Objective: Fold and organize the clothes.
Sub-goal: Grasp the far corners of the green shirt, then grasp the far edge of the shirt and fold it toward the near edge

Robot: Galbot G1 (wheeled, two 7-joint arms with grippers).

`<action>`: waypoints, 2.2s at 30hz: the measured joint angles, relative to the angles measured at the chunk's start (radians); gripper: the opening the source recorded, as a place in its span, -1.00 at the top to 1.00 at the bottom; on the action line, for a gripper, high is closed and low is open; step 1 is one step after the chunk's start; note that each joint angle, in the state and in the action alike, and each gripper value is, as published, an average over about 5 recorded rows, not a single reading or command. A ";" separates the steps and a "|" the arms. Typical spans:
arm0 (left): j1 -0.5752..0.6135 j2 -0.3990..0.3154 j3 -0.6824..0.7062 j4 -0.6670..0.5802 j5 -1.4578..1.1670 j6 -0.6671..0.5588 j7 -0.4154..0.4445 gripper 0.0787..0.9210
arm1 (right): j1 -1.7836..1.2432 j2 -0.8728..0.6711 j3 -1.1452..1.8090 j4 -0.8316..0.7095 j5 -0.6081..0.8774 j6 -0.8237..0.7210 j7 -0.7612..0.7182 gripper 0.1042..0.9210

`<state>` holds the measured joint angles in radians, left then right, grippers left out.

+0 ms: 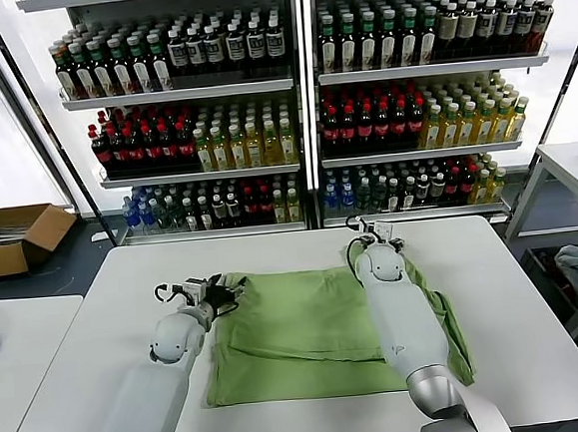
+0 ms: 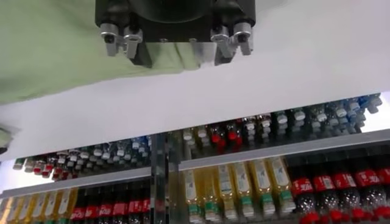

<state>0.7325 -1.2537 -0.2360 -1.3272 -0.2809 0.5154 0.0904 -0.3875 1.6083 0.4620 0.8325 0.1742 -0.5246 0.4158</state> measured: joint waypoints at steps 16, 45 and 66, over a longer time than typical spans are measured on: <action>0.003 -0.004 0.011 0.004 -0.011 0.023 -0.002 0.88 | -0.040 -0.001 -0.014 0.035 -0.009 -0.017 -0.005 0.93; 0.120 0.046 -0.020 -0.227 -0.001 -0.084 -0.019 0.98 | -0.276 -0.074 -0.062 0.612 0.032 -0.029 -0.002 0.99; 0.443 0.006 -0.115 -0.493 0.097 -0.130 -0.004 0.98 | -0.662 -0.129 -0.010 0.973 0.035 -0.035 0.021 0.99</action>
<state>1.1758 -1.2474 -0.3513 -1.8198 -0.1835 0.3852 0.0862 -1.0491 1.4791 0.4519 1.8052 0.2094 -0.5597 0.4365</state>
